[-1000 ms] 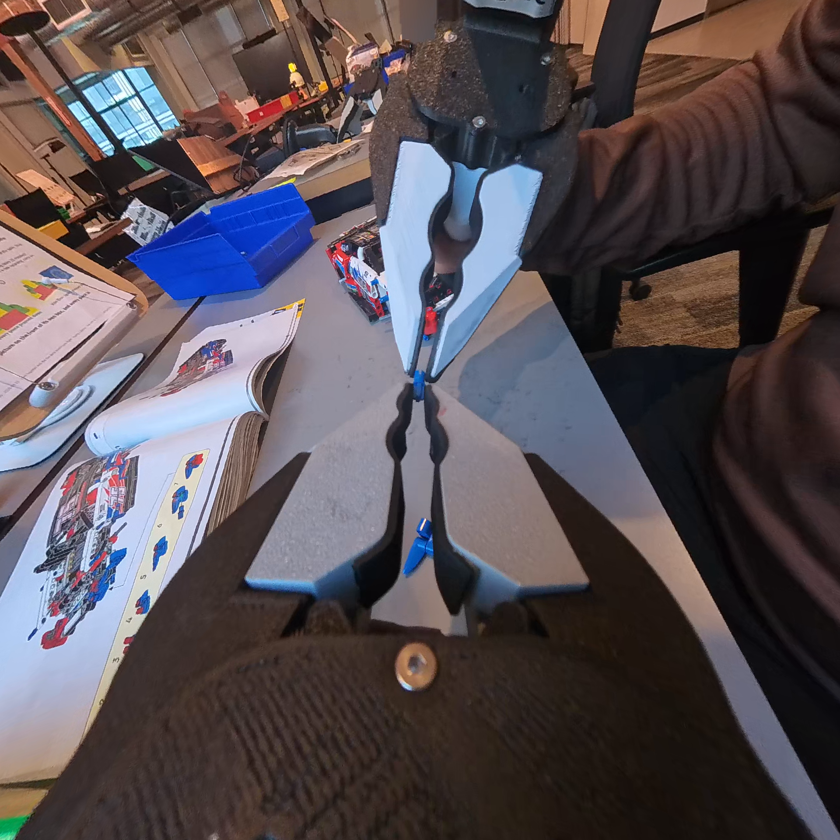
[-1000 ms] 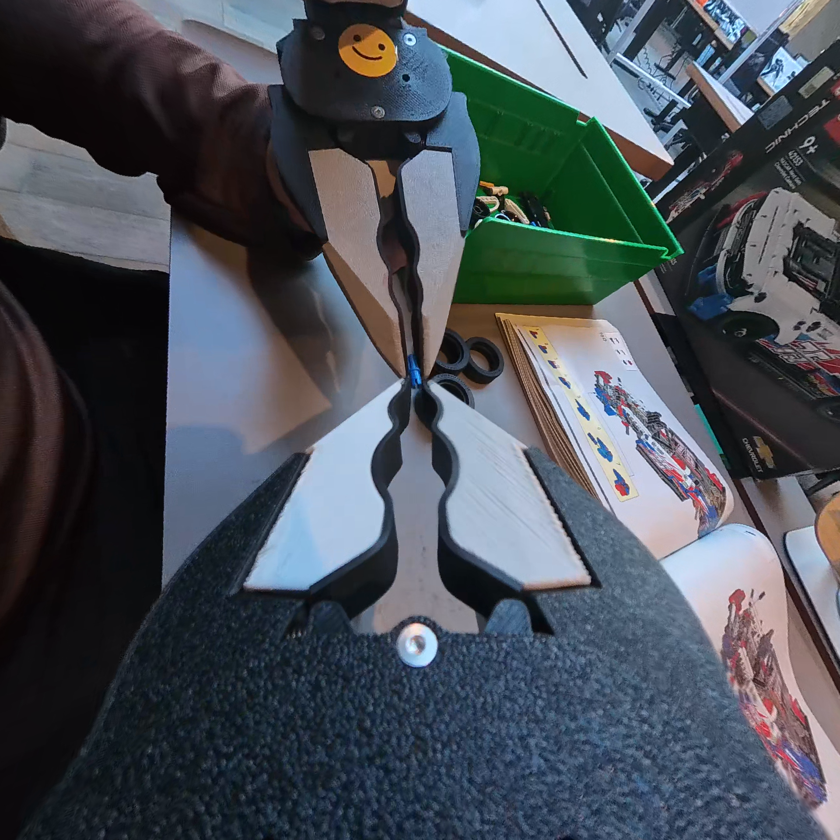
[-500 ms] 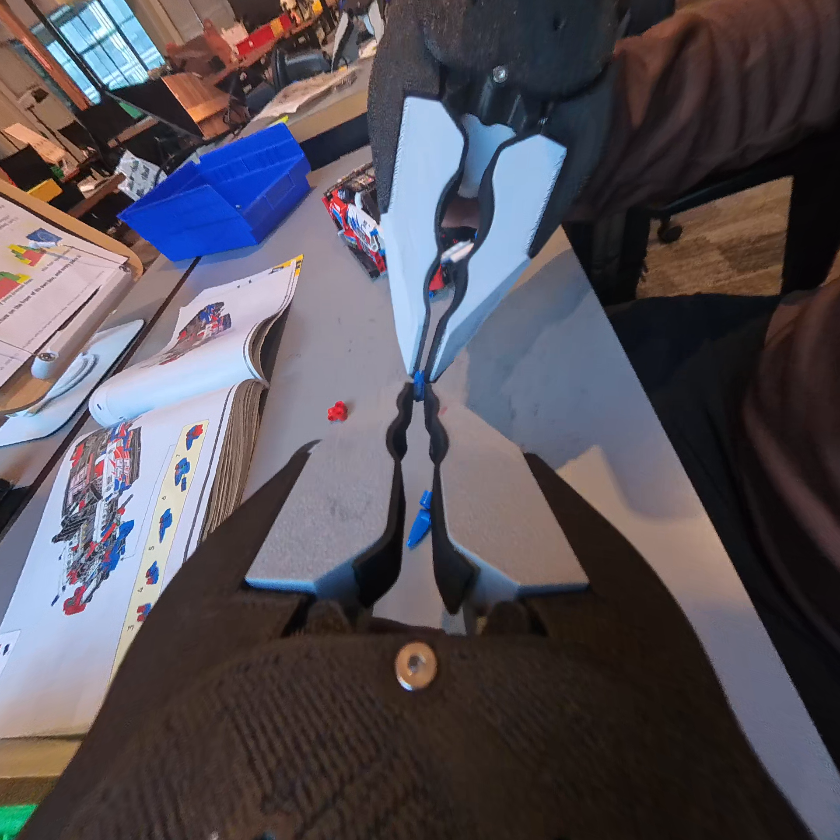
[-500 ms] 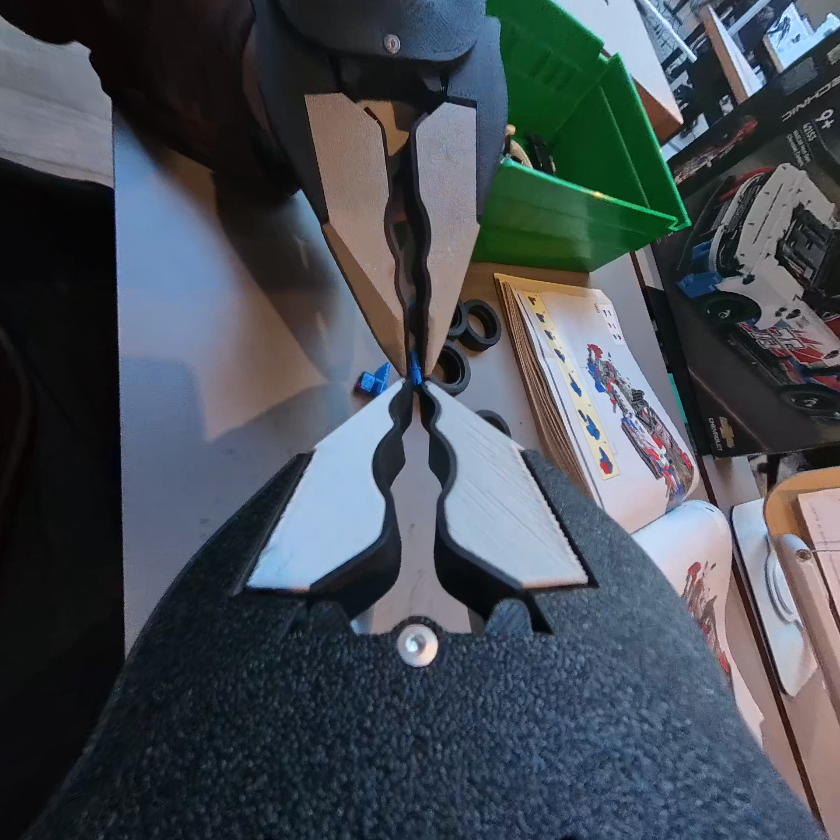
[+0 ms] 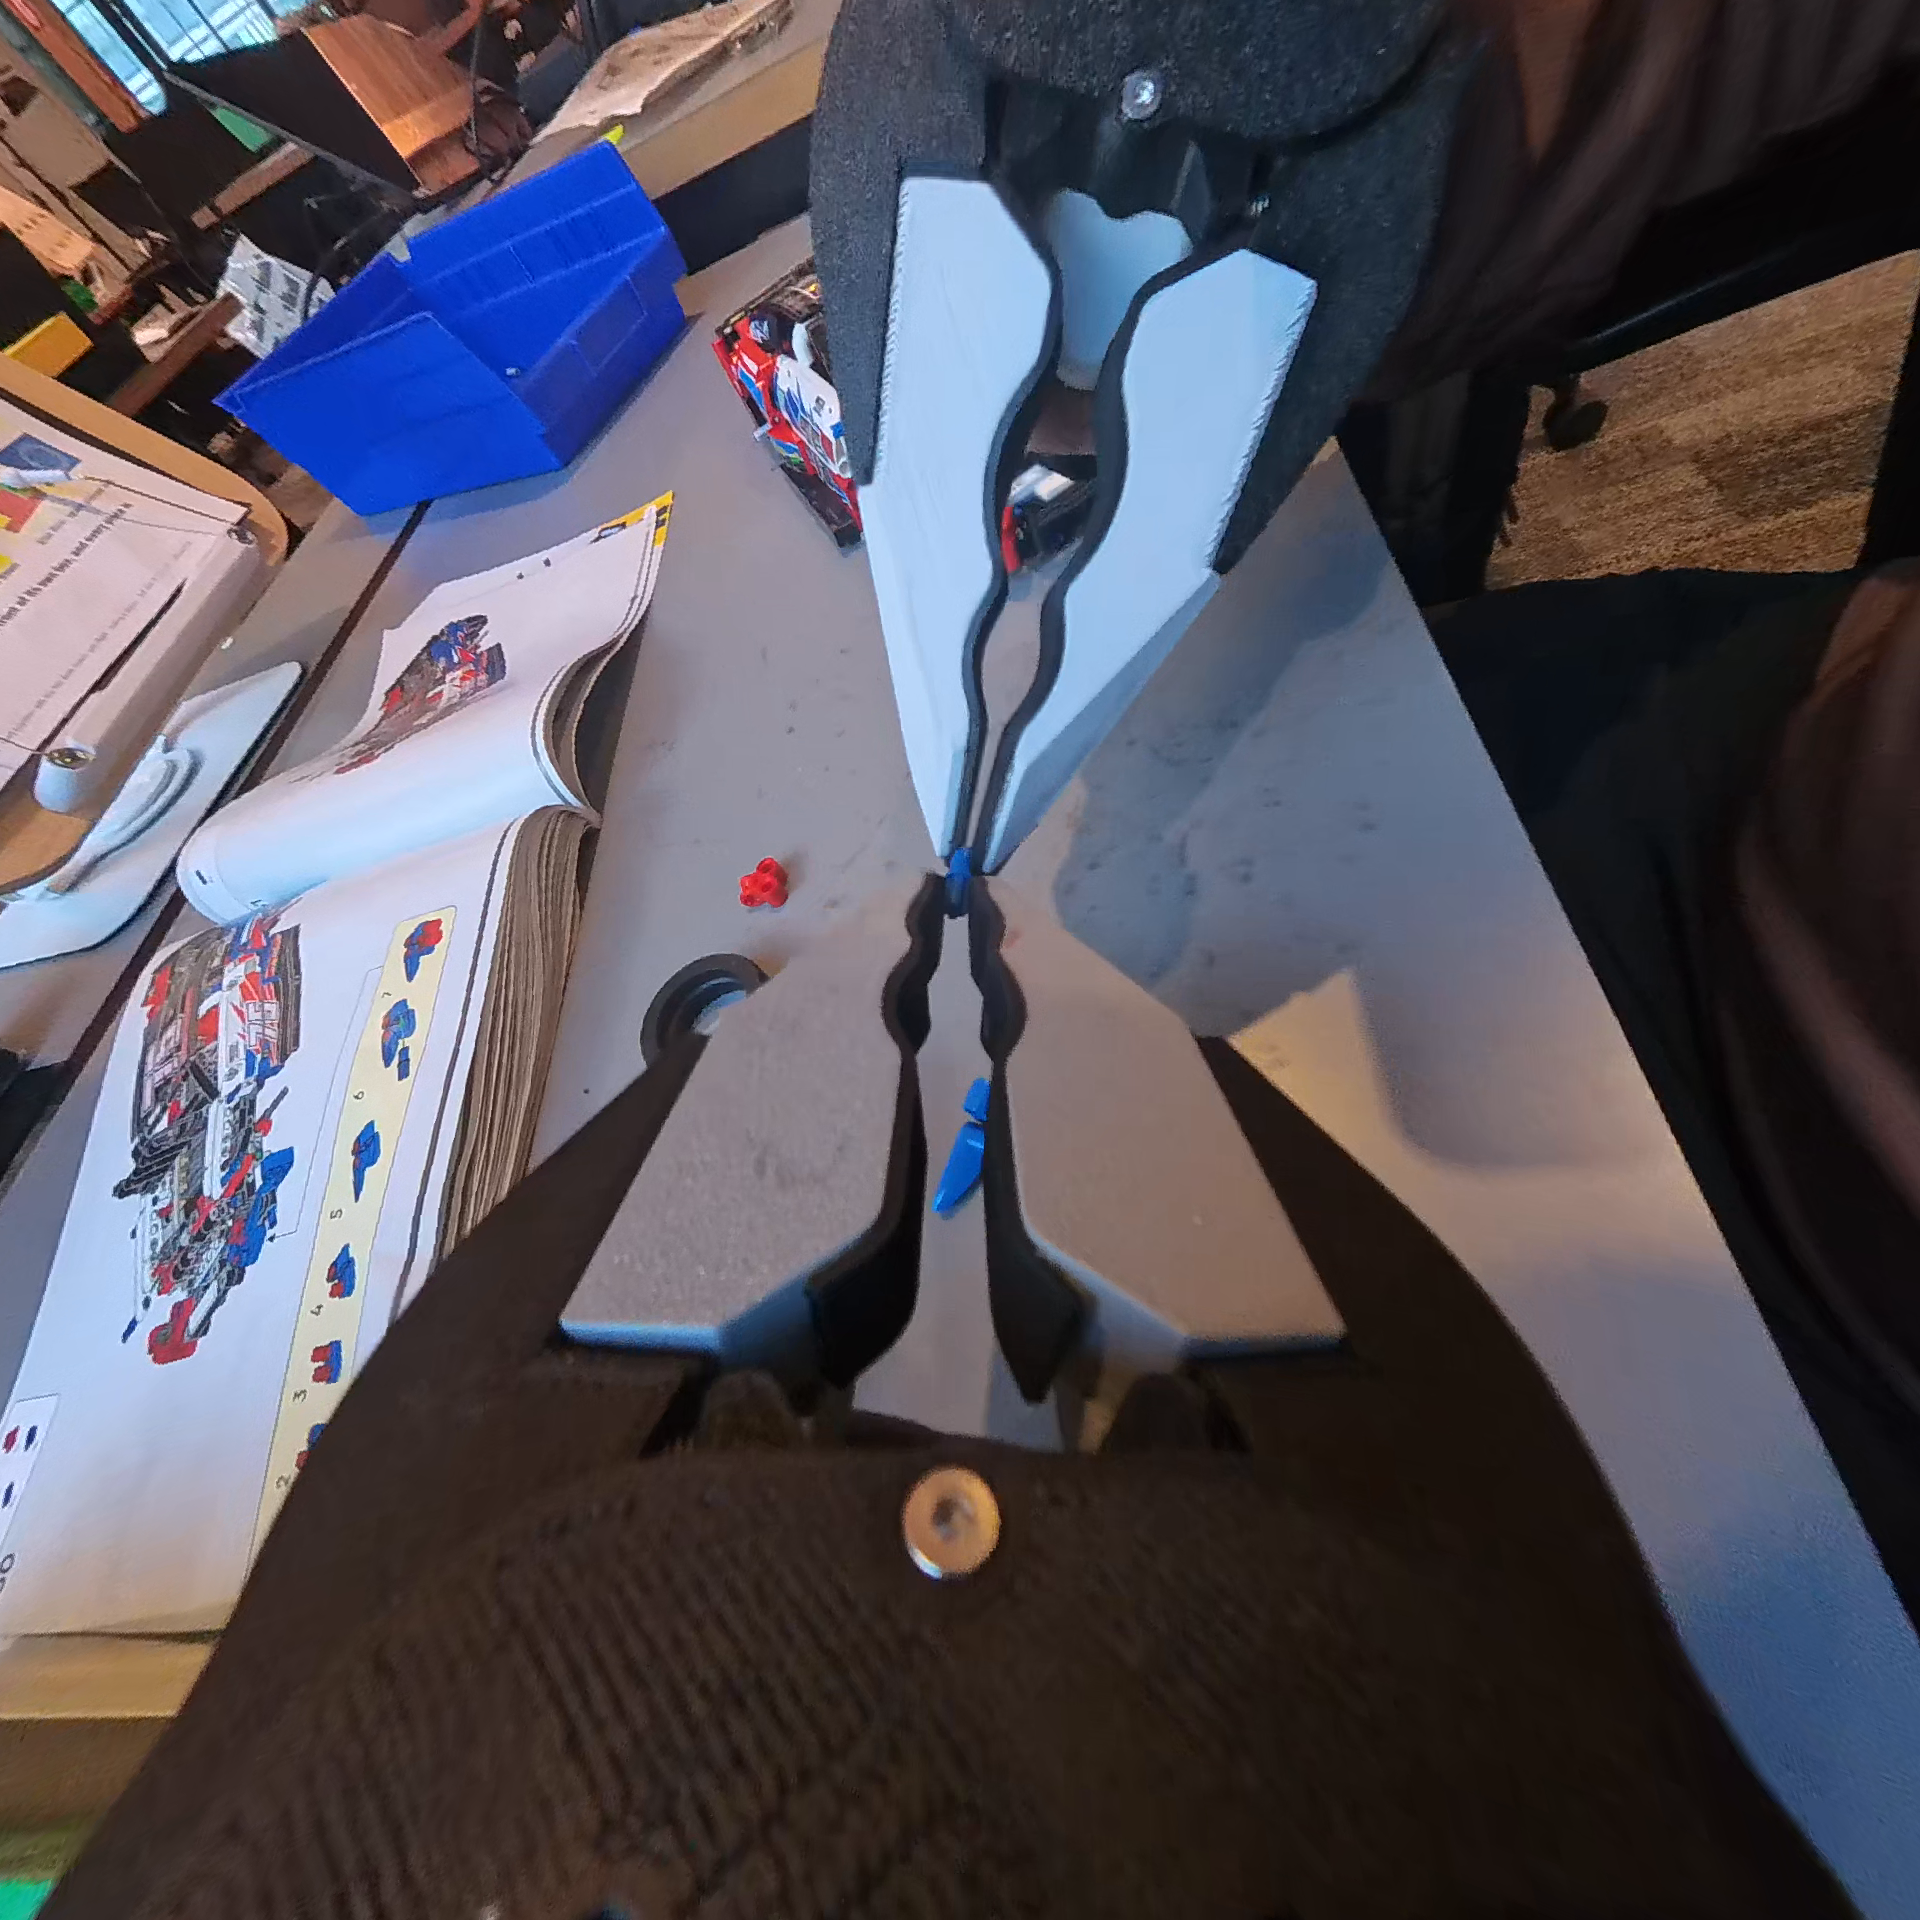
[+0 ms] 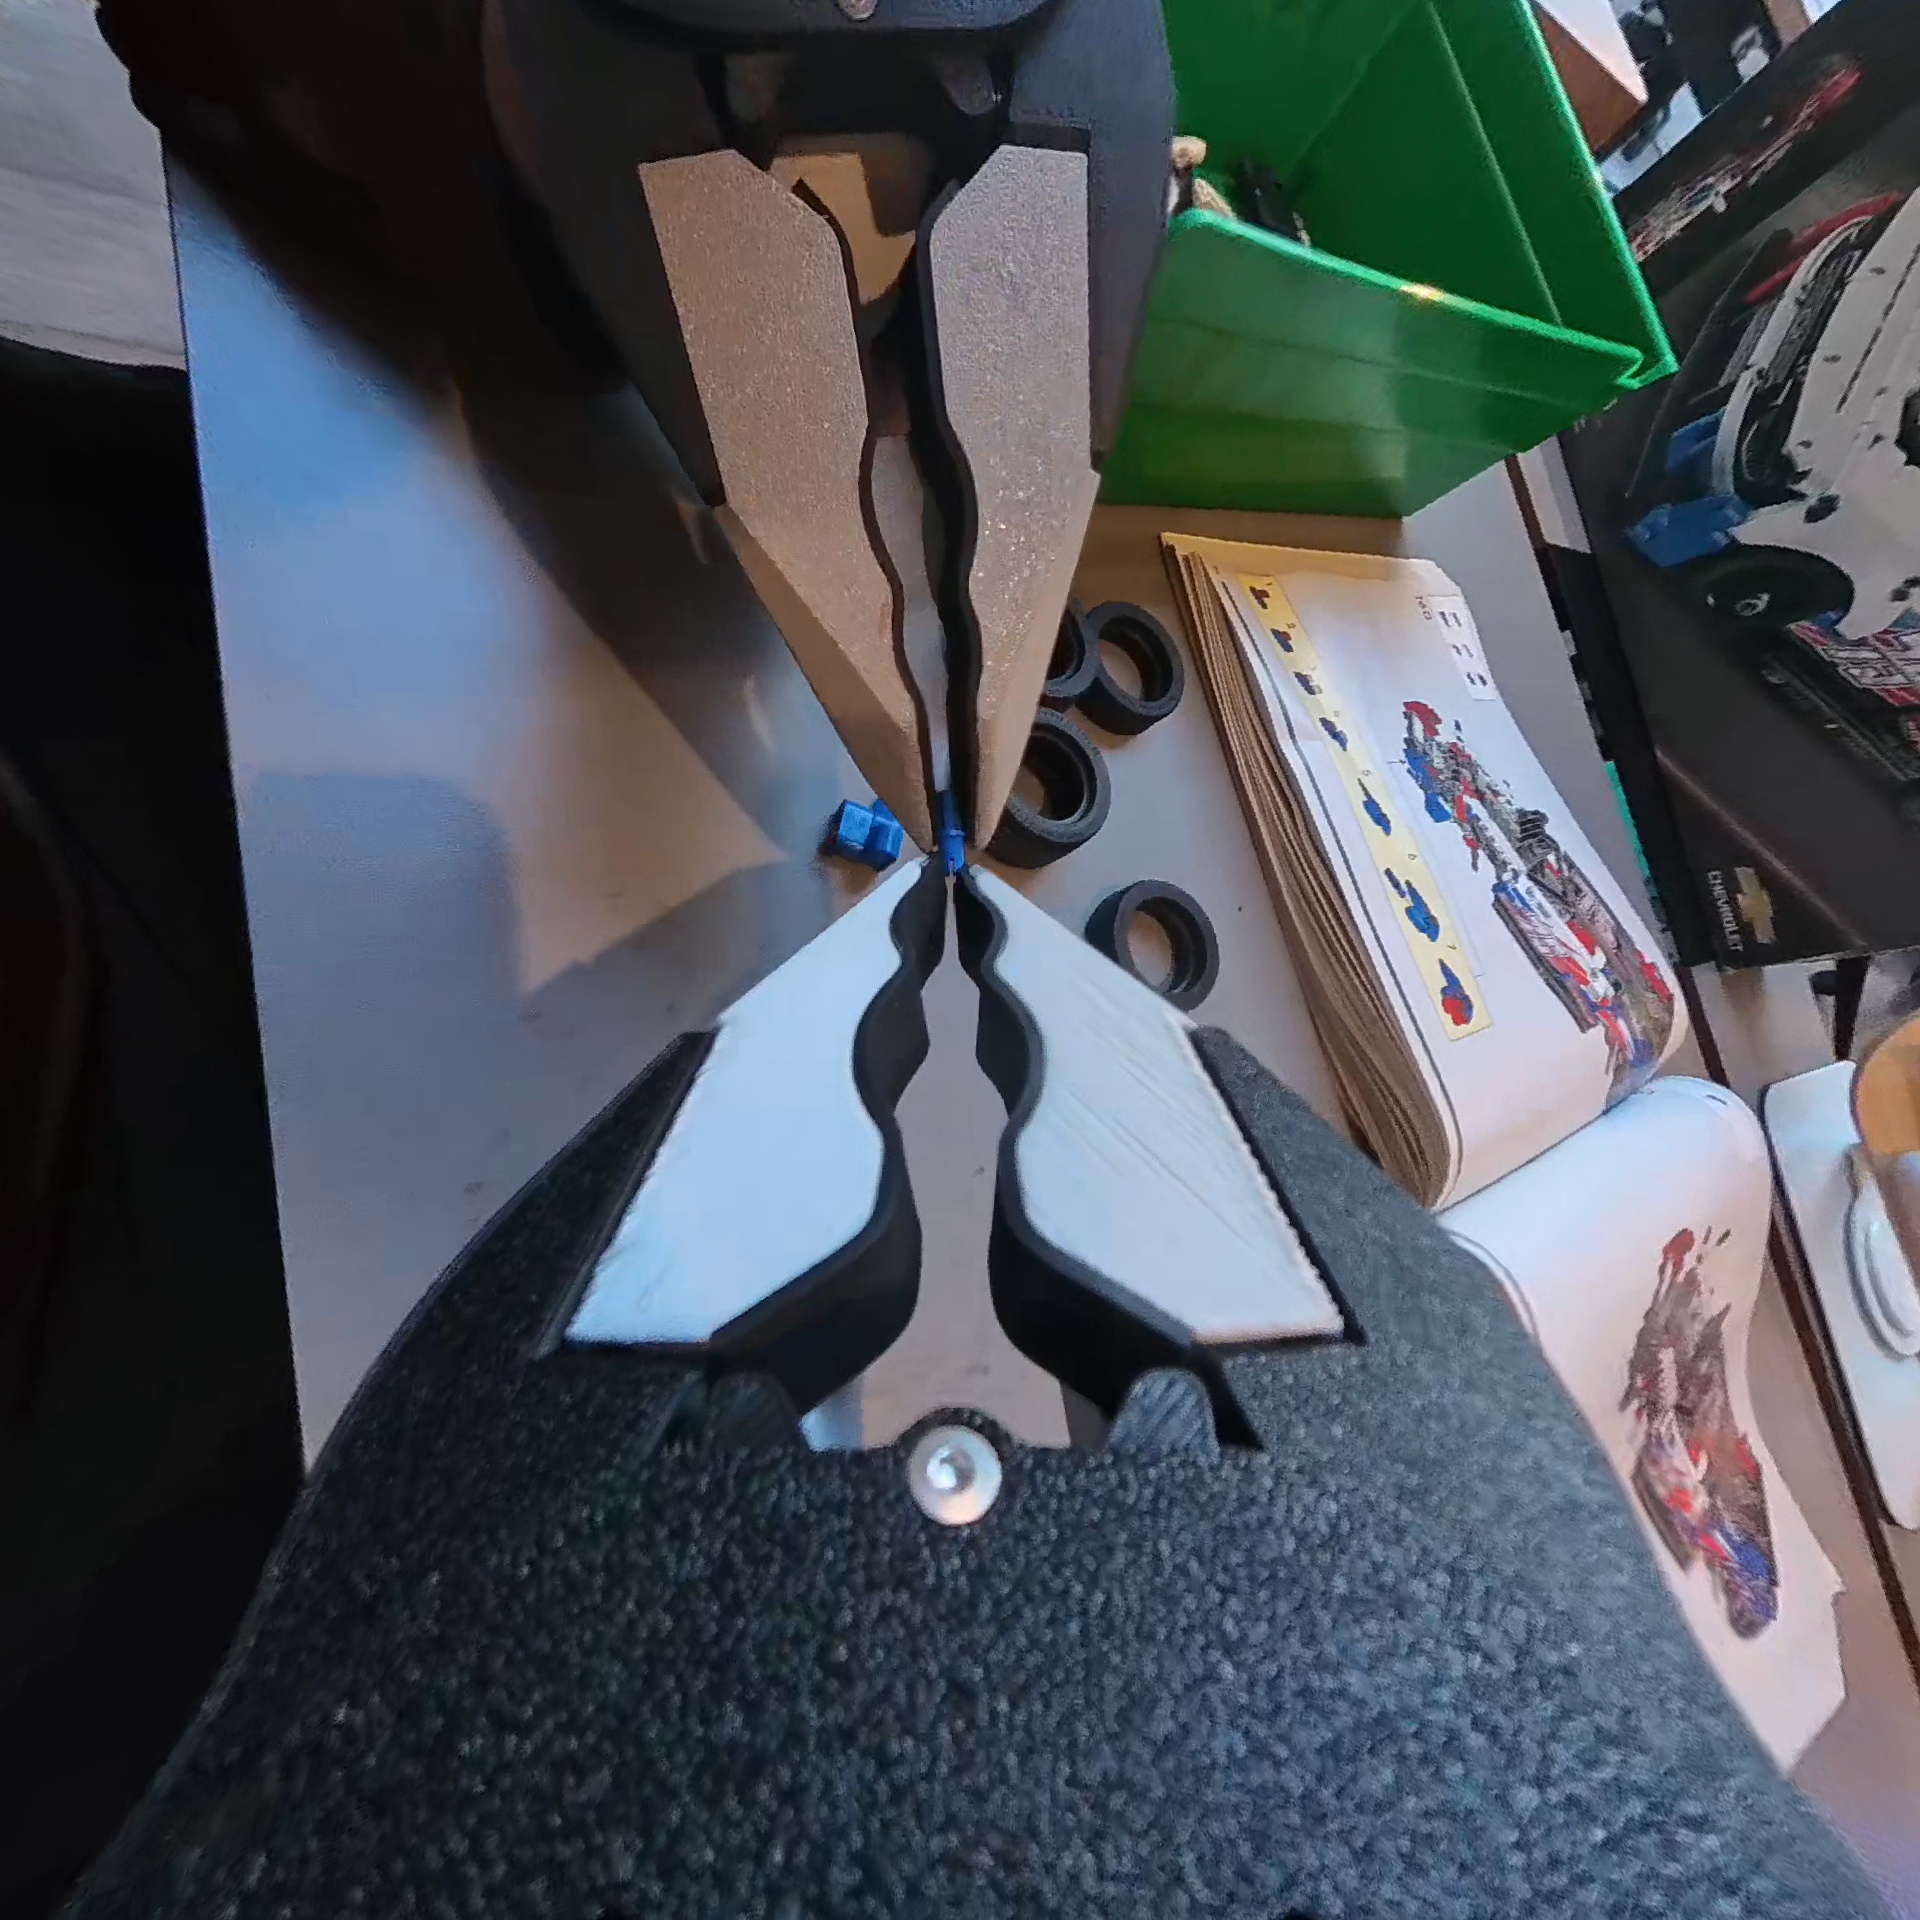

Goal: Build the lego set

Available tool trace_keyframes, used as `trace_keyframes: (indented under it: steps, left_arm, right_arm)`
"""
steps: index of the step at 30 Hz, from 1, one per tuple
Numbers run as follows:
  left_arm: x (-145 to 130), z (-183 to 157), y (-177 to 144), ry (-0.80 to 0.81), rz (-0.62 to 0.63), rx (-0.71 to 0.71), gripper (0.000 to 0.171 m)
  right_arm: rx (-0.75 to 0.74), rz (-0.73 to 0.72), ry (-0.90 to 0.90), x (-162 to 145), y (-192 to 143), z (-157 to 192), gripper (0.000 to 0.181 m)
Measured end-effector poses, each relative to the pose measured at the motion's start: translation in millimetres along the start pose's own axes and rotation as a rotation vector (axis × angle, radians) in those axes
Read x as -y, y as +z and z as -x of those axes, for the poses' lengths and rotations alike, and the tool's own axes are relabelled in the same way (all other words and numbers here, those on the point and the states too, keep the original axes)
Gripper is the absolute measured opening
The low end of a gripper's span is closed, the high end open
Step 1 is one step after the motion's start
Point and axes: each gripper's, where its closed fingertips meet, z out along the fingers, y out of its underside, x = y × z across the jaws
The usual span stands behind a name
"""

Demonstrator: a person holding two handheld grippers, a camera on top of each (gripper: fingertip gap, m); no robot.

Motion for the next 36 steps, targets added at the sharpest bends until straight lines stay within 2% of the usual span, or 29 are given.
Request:
trace_keyframes:
  steps: [6, 9, 11, 14, 19, 23, 25, 29, 36]
  left_arm:
    - [-8, -3, 5, 0.006, 0.052, -0.01, 0.001]
    - [-17, 0, 12, -0.008, 0.108, 0.011, 0.001]
    - [-19, -4, 17, -0.038, 0.128, -0.025, 0.001]
    - [-25, -13, 22, -0.093, 0.165, -0.096, 0.002]
    - [-33, -7, 16, -0.088, 0.179, -0.065, 0.011]
    - [-33, -6, 4, -0.122, 0.162, -0.108, 0.022]
    - [-38, -9, 0, -0.159, 0.174, -0.151, 0.022]
    - [-59, -3, -3, -0.168, 0.258, -0.133, 0.023]
    - [-65, -7, -3, -0.154, 0.294, -0.143, 0.024]
  right_arm:
    - [0.026, -0.005, 0.063, -7, 5, 5, 0.002]
    - [0.111, 0.0, 0.261, -15, 13, 6, 0.003]
    - [0.155, -0.002, 0.318, -20, 12, 6, 0.003]
    - [0.17, 0.042, 0.302, -28, 14, 16, 0.003]
    - [0.137, 0.159, 0.268, -54, 19, 22, 0.003]
    - [0.145, 0.193, 0.296, -66, 20, 21, 0.004]
    - [0.156, 0.192, 0.316, -66, 20, 19, 0.004]
    - [0.168, 0.186, 0.336, -67, 20, 18, 0.012]
    - [0.153, 0.151, 0.36, -58, 16, 12, 0.024]
